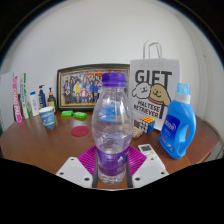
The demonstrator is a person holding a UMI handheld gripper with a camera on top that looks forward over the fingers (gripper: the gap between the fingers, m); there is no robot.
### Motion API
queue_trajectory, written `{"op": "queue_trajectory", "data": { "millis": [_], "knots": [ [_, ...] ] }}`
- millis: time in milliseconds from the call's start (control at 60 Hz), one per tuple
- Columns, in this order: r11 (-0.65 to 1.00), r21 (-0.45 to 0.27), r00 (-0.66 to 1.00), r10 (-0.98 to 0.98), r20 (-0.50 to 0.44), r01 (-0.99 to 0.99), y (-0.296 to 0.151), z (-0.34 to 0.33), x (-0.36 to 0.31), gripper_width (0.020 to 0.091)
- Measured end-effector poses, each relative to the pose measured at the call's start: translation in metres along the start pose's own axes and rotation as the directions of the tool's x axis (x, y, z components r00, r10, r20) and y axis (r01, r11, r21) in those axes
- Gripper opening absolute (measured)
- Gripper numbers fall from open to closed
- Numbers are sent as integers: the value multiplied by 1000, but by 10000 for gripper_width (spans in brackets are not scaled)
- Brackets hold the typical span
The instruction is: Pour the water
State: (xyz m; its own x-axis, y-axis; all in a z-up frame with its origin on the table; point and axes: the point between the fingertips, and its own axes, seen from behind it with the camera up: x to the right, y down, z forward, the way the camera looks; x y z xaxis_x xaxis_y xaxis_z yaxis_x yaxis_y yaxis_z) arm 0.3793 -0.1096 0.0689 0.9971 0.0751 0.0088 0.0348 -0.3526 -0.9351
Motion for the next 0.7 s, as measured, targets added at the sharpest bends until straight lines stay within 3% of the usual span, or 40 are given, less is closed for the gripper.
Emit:
{"op": "queue_trajectory", "data": {
  "millis": [67,317,700],
  "knots": [
    [1000,0,1000,1,-3,-1,0,0,0,360],
    [999,-11,997,-54,-54,53,-23,5,2,359],
    [879,-27,861,-472,-190,476,-138,51,-36,358]
  ]
}}
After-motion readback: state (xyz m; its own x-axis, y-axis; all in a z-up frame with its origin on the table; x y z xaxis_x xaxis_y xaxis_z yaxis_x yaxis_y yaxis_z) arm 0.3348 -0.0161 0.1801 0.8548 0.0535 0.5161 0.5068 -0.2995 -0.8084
